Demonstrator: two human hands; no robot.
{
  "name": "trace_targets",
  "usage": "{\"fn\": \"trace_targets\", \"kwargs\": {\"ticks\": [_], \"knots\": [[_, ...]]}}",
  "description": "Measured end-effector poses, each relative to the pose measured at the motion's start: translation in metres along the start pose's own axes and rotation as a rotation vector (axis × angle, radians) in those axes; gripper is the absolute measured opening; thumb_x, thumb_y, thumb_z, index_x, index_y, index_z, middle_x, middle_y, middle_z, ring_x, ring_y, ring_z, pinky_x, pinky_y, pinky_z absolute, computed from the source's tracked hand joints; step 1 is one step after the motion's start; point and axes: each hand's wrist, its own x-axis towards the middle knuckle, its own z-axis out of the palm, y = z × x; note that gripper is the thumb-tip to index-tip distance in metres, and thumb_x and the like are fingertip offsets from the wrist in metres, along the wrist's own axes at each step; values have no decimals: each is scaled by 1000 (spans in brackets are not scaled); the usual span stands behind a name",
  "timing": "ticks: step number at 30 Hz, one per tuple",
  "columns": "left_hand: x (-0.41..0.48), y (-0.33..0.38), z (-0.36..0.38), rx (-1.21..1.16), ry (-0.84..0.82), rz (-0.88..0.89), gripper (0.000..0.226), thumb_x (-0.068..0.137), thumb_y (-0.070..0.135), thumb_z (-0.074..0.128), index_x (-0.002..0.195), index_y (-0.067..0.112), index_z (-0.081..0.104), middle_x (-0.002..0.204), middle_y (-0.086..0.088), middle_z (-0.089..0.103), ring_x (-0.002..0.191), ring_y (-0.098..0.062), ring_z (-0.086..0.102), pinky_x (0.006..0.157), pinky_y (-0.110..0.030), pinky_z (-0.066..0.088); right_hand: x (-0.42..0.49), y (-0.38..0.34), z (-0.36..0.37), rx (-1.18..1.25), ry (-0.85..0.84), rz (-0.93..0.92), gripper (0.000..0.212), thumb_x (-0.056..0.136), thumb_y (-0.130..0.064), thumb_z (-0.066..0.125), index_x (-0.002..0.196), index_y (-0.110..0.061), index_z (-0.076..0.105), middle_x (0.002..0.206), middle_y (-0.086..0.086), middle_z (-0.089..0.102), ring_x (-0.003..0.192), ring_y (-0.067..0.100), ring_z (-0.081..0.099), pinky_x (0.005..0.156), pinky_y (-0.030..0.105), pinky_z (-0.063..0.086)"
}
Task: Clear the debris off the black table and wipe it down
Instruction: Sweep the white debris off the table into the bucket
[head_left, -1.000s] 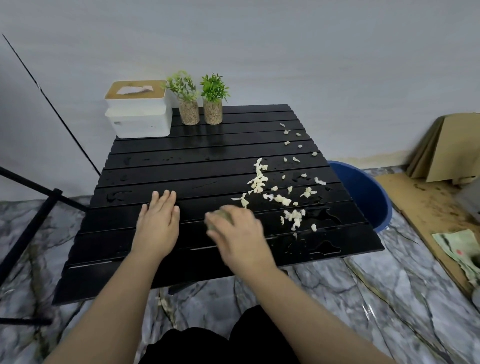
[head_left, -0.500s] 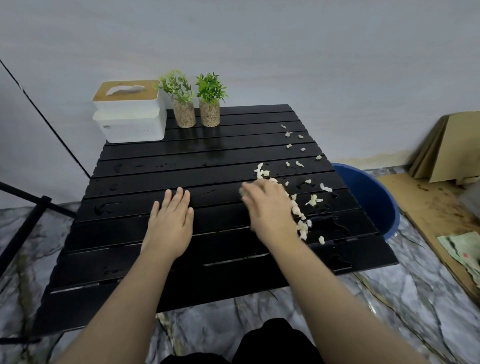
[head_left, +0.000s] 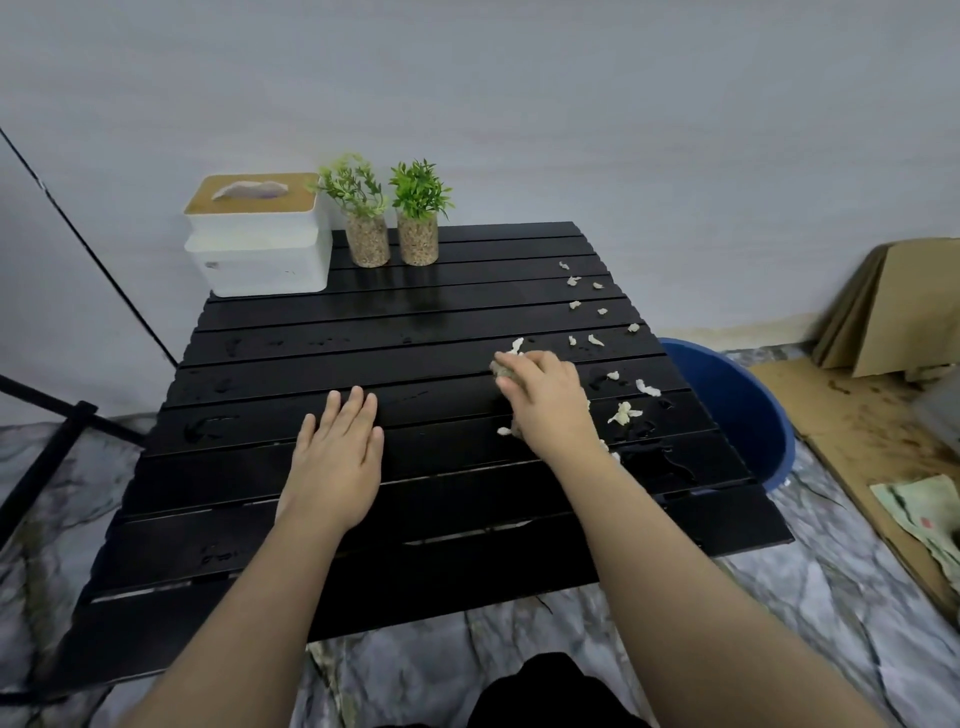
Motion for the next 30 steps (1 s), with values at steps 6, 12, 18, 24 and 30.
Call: {"fn": "trace_targets", "kwargs": {"ticks": [6, 12, 18, 24, 30], "knots": [[2, -3, 4, 0, 10, -2, 50, 97, 34, 18, 145, 21, 15, 156, 5, 9, 143, -10, -4, 116, -33, -4, -54, -35, 7, -88, 22, -310, 30, 89, -34, 55, 118, -29, 58, 114, 4, 59, 101, 29, 50, 81, 41, 44], [3, -5, 5, 3, 13, -1, 50, 97, 35, 17, 145, 21, 15, 156, 6, 8, 143, -10, -5, 116, -33, -4, -46, -19, 19, -243, -46, -330, 27, 87, -36, 56, 112, -30, 61, 112, 3, 59, 101, 30, 52, 77, 40, 42], [3, -3, -3, -58, -61, -31, 49, 97, 35, 19, 145, 22, 16, 156, 6, 8, 143, -9, -5, 117, -34, -4, -22, 0, -30, -17, -34, -99, 33, 94, -30, 50, 126, -28, 55, 129, 0, 49, 119, 23, 38, 98, 41, 35], [-25, 53, 5, -152, 9, -9, 50, 96, 36, 19, 144, 20, 21, 155, 4, 17, 143, -10, -2, 116, -34, -4, -130, 22, -77, -38, -129, -314, 33, 89, -33, 56, 122, -31, 59, 121, 1, 57, 111, 24, 50, 85, 39, 44], [-35, 112, 35, -81, -43, 66, 50, 97, 34, 17, 145, 19, 14, 157, 5, 8, 144, -12, -4, 117, -35, -3, -122, 51, -74, -227, -231, -482, 29, 89, -38, 49, 115, -33, 62, 114, -2, 63, 102, 23, 58, 74, 33, 46]]}}
